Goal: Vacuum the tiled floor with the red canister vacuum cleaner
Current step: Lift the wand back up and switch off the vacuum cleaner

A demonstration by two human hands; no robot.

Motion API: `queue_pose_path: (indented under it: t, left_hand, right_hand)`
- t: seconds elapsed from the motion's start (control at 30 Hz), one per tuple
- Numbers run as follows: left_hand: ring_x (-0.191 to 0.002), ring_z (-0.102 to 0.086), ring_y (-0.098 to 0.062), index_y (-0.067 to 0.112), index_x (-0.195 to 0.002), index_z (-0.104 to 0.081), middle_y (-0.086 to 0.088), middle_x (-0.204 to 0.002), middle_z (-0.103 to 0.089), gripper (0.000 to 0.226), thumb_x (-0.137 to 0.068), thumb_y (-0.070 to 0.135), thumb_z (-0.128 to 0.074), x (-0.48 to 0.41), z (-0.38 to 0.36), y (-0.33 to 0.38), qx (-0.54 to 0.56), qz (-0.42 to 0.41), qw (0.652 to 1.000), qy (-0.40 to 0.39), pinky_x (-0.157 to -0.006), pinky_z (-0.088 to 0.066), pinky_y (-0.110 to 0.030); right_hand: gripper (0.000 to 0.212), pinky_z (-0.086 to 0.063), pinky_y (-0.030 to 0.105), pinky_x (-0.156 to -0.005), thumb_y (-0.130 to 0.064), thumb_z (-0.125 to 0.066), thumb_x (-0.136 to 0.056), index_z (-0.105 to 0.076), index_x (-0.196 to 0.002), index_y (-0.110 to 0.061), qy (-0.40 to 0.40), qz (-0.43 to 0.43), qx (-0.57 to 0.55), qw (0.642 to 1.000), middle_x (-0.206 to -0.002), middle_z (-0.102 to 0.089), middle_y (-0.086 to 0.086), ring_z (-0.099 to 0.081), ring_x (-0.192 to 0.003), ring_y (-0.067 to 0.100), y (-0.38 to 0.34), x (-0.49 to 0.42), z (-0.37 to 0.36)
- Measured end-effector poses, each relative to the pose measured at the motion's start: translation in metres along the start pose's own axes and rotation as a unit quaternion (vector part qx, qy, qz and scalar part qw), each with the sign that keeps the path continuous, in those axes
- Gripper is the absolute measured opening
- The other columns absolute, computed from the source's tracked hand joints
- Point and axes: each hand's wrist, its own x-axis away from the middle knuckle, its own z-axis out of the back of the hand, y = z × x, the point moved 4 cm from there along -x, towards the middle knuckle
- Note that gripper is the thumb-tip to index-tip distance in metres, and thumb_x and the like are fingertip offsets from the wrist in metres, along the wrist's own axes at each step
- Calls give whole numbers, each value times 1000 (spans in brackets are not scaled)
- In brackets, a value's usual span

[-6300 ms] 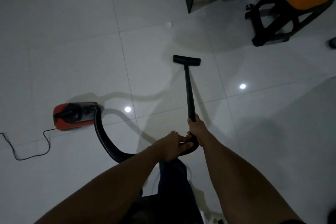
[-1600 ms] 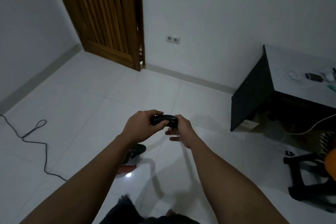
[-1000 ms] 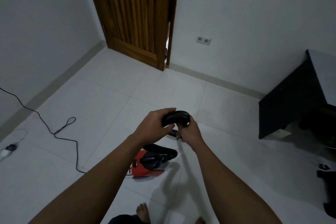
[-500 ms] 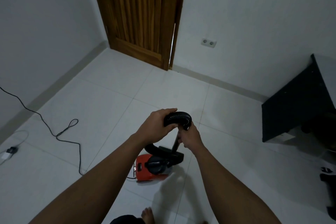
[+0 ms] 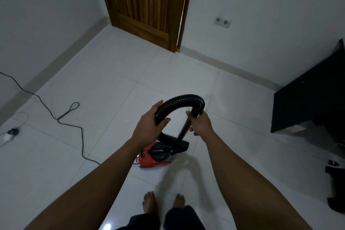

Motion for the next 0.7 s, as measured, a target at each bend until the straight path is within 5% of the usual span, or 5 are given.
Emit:
queue_pose_path:
  t: [0.17,0.3,0.4,0.57,0.7]
  left_hand:
    - [-112,-60,-6,28,-150,-37,13,-126,-62,68,-92,34,-71,-12,-31,-49,44,39,998,31,-94,-47,-24]
    - [-96,-66,-2,24,-130,-50,13,-105,-69,49,-91,45,-70,-39,-68,-102,58,47,995,62,-83,-55,-28]
    - [-88,-66,1,16,-118,-54,12,-94,-68,38,-92,38,-71,-62,-100,-138,88,26,990,104,-75,-49,-15]
    - [-82,-60,12,9,-125,-53,16,-90,-61,43,-92,32,-71,-92,-152,-202,119,-20,984,130,-71,-45,-5]
    - [-86,-58,13,12,-129,-51,18,-96,-59,44,-95,35,-66,-103,-198,-265,92,-64,991,73,-76,-43,-4]
  right_hand:
    - [31,-58,51,-89,-45,-67,-96,-53,-116,-26,7,12,15,1000,-108,-69,5,-72,-98,37,41,-55,-17]
    - [49,-59,50,-92,-45,-69,-95,-55,-135,-19,16,26,2,1000,-106,-68,4,-68,-96,30,81,-112,-39]
    - [50,-51,35,-88,-44,-68,-97,-56,-137,-17,17,57,3,998,-108,-63,-1,-61,-99,21,115,-152,-63]
    - [51,-49,30,-79,-54,-68,-93,-65,-122,-12,-13,98,17,995,-119,-65,16,-66,-100,21,175,-214,-109]
    - [41,-45,26,-85,-51,-55,-102,-58,-128,-19,-65,147,7,987,-116,-64,-1,-61,-111,17,217,-236,-140]
